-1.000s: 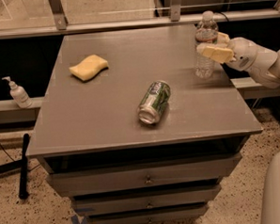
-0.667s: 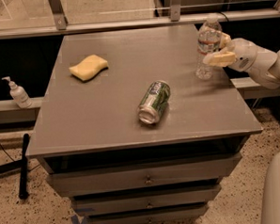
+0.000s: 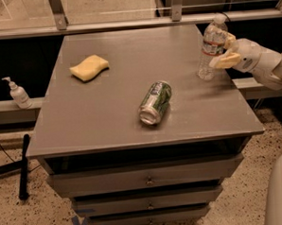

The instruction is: Place water bottle upright

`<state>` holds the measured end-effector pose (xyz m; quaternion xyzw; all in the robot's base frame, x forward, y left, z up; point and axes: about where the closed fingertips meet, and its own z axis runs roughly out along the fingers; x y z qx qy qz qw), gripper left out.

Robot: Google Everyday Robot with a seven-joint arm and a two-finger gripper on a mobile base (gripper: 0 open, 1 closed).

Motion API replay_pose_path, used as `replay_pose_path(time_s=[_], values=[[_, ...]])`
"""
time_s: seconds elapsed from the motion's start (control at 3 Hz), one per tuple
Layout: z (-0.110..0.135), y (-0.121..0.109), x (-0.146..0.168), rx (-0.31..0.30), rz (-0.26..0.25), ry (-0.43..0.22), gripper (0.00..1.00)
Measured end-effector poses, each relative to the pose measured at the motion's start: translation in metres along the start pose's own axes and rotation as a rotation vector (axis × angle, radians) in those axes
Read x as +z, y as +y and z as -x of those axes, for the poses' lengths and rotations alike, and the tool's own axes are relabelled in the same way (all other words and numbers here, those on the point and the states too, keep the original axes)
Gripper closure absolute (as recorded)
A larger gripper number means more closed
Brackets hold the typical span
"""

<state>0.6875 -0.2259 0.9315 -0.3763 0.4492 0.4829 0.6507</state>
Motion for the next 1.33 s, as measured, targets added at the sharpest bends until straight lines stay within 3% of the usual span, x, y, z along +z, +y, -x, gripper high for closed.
replay_pose_path(time_s=[0.67, 1.33], values=[[0.022, 0.004, -0.020, -0.039, -0.030, 0.020, 0.00], [0.066, 0.032, -0.062, -0.072, -0.051, 0.178, 0.00]])
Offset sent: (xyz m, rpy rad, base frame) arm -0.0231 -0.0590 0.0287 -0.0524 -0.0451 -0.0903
